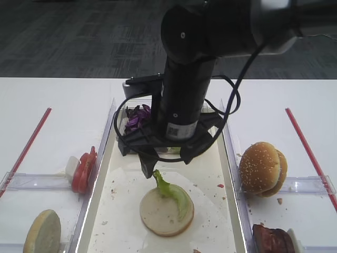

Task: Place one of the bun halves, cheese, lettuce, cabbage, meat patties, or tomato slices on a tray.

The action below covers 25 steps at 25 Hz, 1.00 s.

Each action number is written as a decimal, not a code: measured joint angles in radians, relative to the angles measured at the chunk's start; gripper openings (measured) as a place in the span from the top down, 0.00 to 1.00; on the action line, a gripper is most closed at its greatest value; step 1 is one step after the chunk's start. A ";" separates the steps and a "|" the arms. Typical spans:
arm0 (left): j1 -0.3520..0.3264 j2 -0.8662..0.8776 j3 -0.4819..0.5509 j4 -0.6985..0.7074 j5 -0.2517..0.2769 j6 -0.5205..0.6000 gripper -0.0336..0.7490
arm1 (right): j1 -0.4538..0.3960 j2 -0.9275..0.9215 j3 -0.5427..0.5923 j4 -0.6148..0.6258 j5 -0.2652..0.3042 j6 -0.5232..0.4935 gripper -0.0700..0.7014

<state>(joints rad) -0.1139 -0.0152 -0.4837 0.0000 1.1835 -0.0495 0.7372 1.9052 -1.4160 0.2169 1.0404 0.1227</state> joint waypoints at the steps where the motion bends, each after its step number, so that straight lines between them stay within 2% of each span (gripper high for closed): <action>1: 0.000 0.000 0.000 0.000 0.000 0.000 0.17 | 0.000 0.000 -0.019 -0.012 0.013 0.004 0.20; 7: 0.000 0.000 0.000 0.000 0.000 0.000 0.17 | 0.000 0.000 -0.134 -0.071 0.067 0.019 0.20; 17: 0.000 0.000 0.000 0.000 0.000 0.000 0.17 | 0.000 0.000 -0.207 -0.095 0.080 0.023 0.20; 21: 0.000 0.000 0.000 0.000 0.000 0.000 0.17 | -0.037 0.000 -0.208 -0.086 0.080 0.023 0.20; 25: 0.000 0.000 0.000 0.000 0.000 0.000 0.17 | -0.115 0.000 -0.208 -0.084 0.098 0.025 0.20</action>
<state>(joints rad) -0.1139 -0.0152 -0.4837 0.0000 1.1835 -0.0495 0.6218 1.9052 -1.6240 0.1328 1.1387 0.1477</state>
